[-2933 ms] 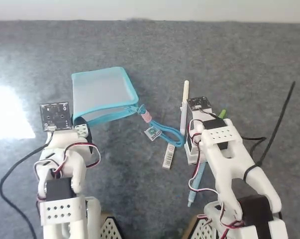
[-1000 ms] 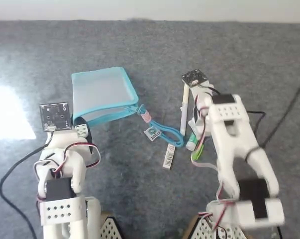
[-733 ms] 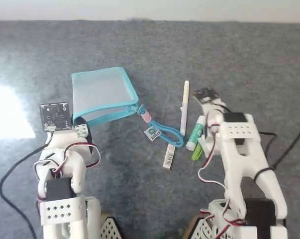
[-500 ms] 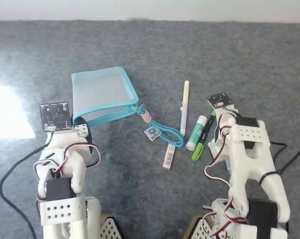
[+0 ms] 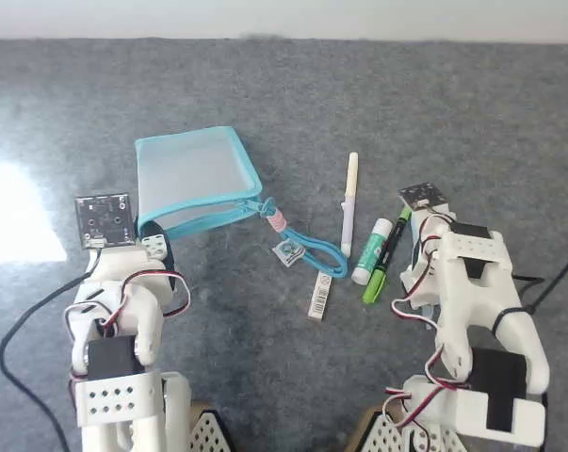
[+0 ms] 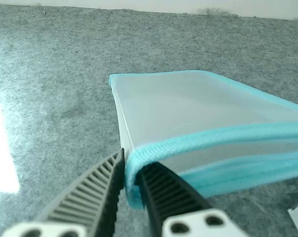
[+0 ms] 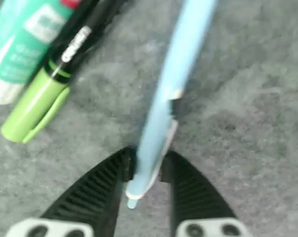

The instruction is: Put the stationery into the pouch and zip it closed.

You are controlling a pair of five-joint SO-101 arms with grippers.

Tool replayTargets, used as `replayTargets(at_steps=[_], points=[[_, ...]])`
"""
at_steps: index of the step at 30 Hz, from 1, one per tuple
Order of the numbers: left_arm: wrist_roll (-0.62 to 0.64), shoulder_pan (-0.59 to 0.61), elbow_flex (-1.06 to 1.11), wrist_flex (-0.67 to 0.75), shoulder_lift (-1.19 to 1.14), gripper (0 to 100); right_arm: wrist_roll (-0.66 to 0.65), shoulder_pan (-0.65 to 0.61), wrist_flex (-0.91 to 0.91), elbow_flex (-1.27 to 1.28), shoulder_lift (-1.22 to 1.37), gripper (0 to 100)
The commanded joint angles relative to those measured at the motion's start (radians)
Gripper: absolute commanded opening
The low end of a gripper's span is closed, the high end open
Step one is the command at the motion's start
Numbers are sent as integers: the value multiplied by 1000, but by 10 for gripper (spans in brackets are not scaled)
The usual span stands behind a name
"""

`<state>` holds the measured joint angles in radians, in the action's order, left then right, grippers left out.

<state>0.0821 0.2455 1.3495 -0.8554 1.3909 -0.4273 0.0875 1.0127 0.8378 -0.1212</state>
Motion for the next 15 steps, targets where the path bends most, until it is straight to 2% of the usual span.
replayTargets(at_steps=[1,7,11,15], points=[[6,3,-1,32,3,12,-31,13,-16,-14,-21,8],[6,0,-1,32,3,12,-34,-13,105,-14,-282,9],[12,-2,16,61,3,12,-34,-117,252,-14,-550,9],[9,-2,85,173,3,12,-34,-243,387,-14,-858,9]])
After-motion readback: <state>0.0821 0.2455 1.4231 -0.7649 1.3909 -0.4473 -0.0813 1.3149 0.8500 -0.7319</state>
